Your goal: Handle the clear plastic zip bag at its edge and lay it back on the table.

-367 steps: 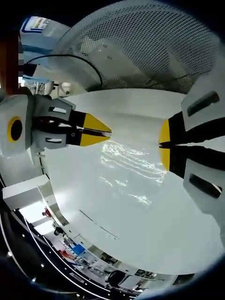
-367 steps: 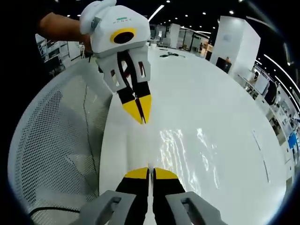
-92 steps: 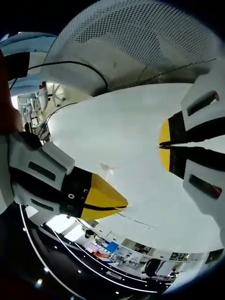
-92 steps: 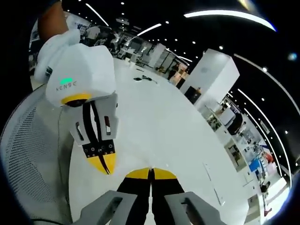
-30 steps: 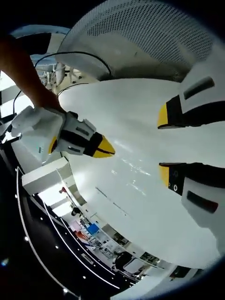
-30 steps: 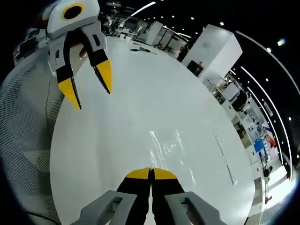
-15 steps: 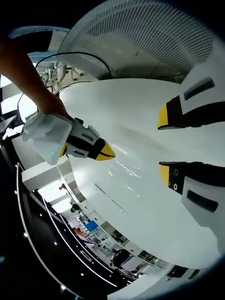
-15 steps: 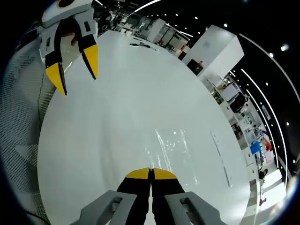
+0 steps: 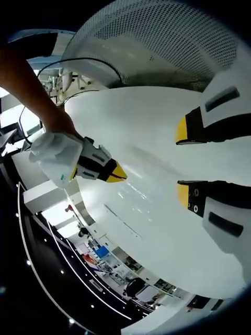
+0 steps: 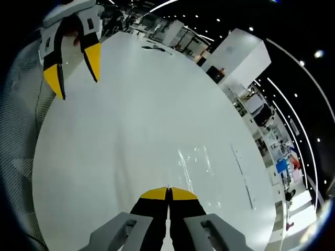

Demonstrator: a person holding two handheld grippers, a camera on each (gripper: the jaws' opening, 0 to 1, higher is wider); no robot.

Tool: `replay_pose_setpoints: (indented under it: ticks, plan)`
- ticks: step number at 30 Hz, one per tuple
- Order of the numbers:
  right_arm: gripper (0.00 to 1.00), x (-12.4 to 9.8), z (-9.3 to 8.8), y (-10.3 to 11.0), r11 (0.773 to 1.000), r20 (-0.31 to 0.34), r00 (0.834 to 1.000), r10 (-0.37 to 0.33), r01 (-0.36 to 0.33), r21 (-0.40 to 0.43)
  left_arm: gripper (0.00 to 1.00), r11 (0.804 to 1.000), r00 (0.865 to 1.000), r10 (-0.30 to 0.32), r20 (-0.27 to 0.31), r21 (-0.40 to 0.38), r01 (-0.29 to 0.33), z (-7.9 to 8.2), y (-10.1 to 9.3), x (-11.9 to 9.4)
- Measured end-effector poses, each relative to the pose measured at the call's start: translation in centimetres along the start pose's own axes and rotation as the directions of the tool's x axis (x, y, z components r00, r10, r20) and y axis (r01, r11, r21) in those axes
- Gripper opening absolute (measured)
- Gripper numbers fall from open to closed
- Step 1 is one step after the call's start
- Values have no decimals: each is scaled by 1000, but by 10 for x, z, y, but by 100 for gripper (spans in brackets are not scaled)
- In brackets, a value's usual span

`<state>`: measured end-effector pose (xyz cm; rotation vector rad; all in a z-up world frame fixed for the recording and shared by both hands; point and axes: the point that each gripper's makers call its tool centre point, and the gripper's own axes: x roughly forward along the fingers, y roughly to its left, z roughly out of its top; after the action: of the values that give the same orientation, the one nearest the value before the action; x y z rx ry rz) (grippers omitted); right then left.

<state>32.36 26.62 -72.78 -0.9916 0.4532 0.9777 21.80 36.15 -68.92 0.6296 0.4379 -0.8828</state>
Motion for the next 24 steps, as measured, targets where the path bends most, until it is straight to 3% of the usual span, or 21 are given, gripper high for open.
replay_pose_setpoints:
  ticks: [3, 15, 24]
  plan:
    - [0, -1, 0, 4, 999, -6, 1000, 18, -18, 35, 25, 1000, 1000, 4, -1, 0, -4, 0, 1, 0]
    - [0, 11, -9, 13, 998, -45, 997, 62, -60, 35, 25, 1000, 1000, 9, -3, -13, -9, -1, 2, 0]
    - [4, 13, -9, 23, 987, -27, 994, 108, -104, 125, 26, 1000, 1000, 1, -8, -14, -1, -3, 0, 0]
